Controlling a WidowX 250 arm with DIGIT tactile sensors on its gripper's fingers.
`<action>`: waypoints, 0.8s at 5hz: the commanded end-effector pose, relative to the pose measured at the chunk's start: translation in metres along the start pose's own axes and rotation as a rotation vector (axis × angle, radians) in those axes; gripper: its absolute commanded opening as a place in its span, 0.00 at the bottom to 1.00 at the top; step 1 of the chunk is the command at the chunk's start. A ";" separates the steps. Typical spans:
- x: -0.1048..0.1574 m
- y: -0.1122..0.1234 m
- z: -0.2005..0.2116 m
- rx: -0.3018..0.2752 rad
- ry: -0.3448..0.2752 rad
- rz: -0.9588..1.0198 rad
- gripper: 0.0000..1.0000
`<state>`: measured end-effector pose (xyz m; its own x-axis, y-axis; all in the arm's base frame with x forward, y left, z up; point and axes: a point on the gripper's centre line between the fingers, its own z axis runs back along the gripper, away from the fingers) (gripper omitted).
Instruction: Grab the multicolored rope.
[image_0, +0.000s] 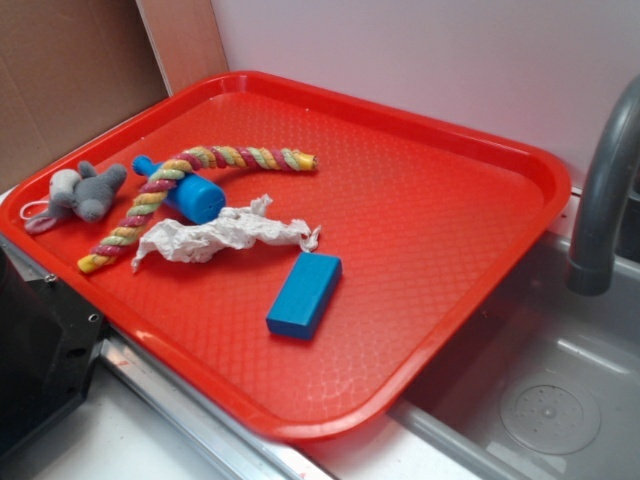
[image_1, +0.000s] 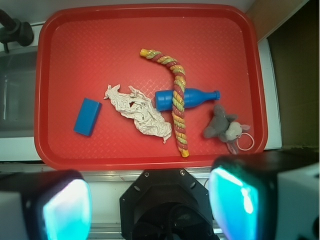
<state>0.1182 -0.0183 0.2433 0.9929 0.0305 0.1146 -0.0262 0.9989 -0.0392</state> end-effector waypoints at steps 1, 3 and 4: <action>0.000 0.000 0.000 0.000 0.000 0.000 1.00; 0.036 0.061 -0.085 0.087 -0.010 0.132 1.00; 0.055 0.072 -0.112 0.058 -0.032 0.103 1.00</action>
<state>0.1812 0.0497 0.1281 0.9831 0.1407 0.1174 -0.1418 0.9899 0.0007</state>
